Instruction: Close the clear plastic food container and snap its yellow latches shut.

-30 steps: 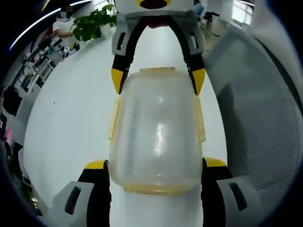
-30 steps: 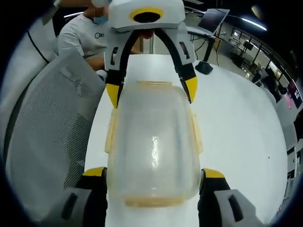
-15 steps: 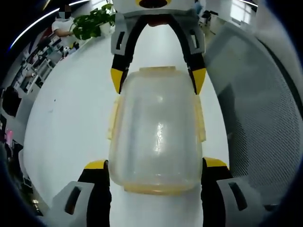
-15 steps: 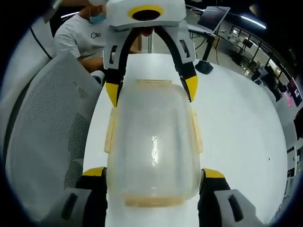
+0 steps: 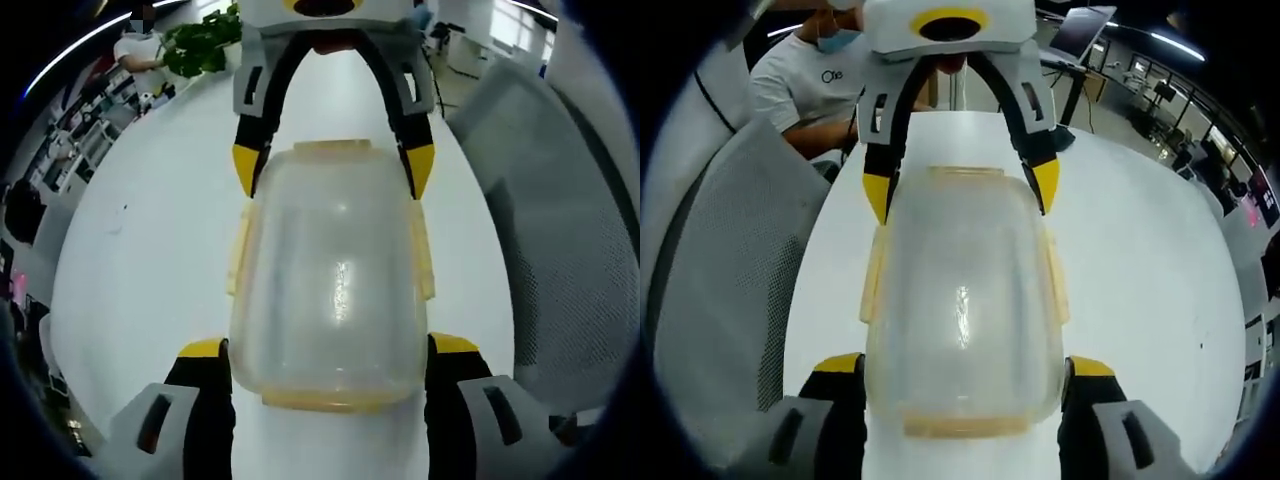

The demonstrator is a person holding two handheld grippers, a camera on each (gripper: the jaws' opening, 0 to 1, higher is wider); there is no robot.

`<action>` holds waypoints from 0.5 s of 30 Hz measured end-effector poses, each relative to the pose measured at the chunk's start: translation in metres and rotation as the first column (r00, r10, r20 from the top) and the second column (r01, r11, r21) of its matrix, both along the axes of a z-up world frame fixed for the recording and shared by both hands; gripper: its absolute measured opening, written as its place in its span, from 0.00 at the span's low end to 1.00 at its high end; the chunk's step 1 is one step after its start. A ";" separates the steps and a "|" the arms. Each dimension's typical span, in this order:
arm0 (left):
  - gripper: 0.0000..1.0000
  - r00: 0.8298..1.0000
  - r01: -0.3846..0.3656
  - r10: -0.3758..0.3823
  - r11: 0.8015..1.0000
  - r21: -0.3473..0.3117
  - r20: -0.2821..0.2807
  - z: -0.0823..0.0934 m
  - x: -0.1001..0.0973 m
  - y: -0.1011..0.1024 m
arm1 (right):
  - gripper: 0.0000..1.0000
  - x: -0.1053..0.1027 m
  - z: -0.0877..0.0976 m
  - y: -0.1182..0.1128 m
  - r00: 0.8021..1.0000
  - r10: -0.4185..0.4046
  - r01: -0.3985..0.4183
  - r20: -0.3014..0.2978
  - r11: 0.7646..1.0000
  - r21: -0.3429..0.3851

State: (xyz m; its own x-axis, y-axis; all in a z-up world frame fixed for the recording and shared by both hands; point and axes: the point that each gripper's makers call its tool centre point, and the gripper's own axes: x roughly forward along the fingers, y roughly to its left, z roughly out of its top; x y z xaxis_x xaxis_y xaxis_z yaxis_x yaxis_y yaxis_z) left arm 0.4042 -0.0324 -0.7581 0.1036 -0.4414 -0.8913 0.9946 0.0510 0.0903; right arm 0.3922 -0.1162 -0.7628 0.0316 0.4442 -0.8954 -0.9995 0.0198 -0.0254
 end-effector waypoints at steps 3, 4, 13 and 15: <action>0.76 1.000 0.002 -0.002 1.000 0.002 0.000 0.000 0.012 -0.001 | 0.79 0.012 0.000 0.000 1.000 -0.002 0.002 0.000 1.000 0.006; 0.76 1.000 0.004 -0.004 1.000 0.005 0.000 0.000 0.015 -0.001 | 0.79 0.016 0.000 0.000 1.000 -0.004 0.004 0.000 1.000 0.006; 0.76 1.000 -0.007 0.007 1.000 -0.002 -0.001 0.001 0.049 -0.005 | 0.79 0.052 0.001 -0.005 1.000 0.007 -0.007 0.000 1.000 -0.010; 0.76 1.000 -0.009 0.009 1.000 -0.007 -0.002 0.001 0.055 -0.006 | 0.79 0.058 0.001 -0.007 1.000 0.004 -0.004 -0.001 1.000 -0.007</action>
